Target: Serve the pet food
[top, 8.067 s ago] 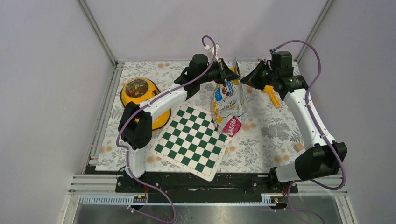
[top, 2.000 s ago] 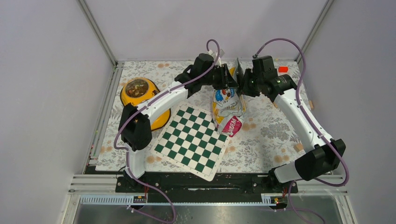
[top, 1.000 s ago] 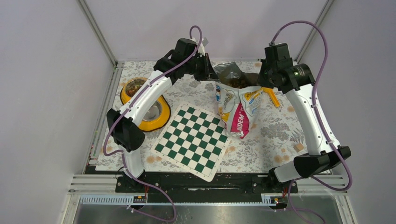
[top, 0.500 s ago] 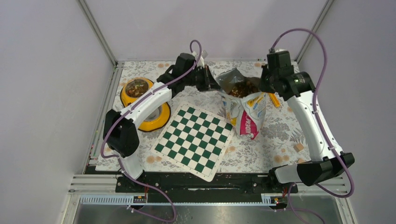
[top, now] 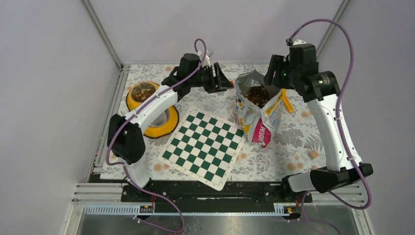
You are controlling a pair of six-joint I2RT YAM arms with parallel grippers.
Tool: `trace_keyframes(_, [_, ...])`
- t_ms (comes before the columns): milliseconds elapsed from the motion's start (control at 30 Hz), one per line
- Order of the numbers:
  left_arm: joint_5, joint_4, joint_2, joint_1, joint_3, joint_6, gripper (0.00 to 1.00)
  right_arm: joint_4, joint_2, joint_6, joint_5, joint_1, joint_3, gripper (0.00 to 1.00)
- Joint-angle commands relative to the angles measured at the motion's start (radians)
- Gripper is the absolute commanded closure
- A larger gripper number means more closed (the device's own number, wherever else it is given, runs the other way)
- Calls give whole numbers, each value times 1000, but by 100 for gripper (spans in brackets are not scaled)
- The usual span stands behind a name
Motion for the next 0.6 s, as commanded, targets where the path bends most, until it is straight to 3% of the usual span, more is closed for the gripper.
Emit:
trace_keyframes(0, [35,64,-4,23,120,6,44,-19,14,17,-42,-41,166,32])
trace_keyframes(267, [25,59,-41,77,165,29,39,-39,64,131,31,-213,254,31])
trace_keyframes(433, [36,14,-91,113,160,49,34,-28,74,203,19,-360,163,29])
trace_keyframes(567, [91,-9,-137,142,153,47,21,28,68,254,-66,-522,32,27])
